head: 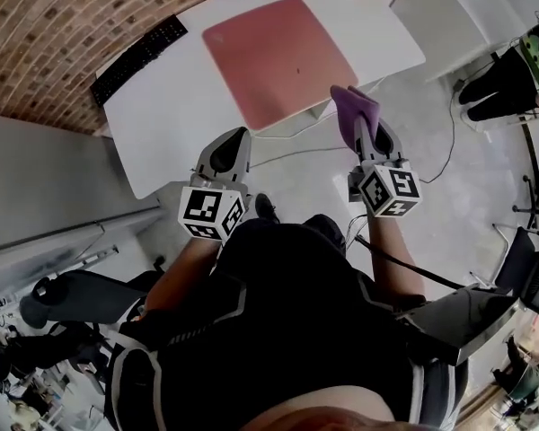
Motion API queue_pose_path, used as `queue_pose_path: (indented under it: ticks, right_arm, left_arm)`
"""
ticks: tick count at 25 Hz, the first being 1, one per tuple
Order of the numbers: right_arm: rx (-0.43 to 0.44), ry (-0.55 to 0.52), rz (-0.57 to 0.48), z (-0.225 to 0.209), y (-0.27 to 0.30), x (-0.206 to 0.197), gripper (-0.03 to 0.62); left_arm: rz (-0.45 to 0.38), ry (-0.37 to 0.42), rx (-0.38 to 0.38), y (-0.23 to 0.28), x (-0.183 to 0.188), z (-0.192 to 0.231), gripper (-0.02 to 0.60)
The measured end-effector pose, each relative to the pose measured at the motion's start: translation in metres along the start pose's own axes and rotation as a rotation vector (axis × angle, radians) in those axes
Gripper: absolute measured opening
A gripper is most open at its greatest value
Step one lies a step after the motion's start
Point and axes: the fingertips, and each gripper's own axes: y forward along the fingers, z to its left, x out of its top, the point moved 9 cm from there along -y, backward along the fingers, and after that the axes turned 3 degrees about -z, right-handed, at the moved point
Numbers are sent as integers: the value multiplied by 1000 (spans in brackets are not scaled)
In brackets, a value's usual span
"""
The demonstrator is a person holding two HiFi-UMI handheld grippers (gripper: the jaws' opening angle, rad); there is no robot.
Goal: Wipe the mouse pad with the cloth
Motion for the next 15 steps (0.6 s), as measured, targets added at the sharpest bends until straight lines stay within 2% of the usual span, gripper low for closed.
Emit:
queue_pose_path:
  ticks: [3,8,12,15]
  right_arm:
    - [-36,-14,10,-15,20,-1,58]
    - [-102,-38,74,-65,62,-16,58]
    - [-123,-62,119,-109,106,-29,58]
    - [-105,-73,164,-134,133,-40,58]
  left_arm:
    - [-1,-15,13,17,0,17,4]
    - [21,-38,74,47,-14,34,4]
    - [30,-61,94,76,-26,43,5]
    - [39,-79,136,93,-35,47,4]
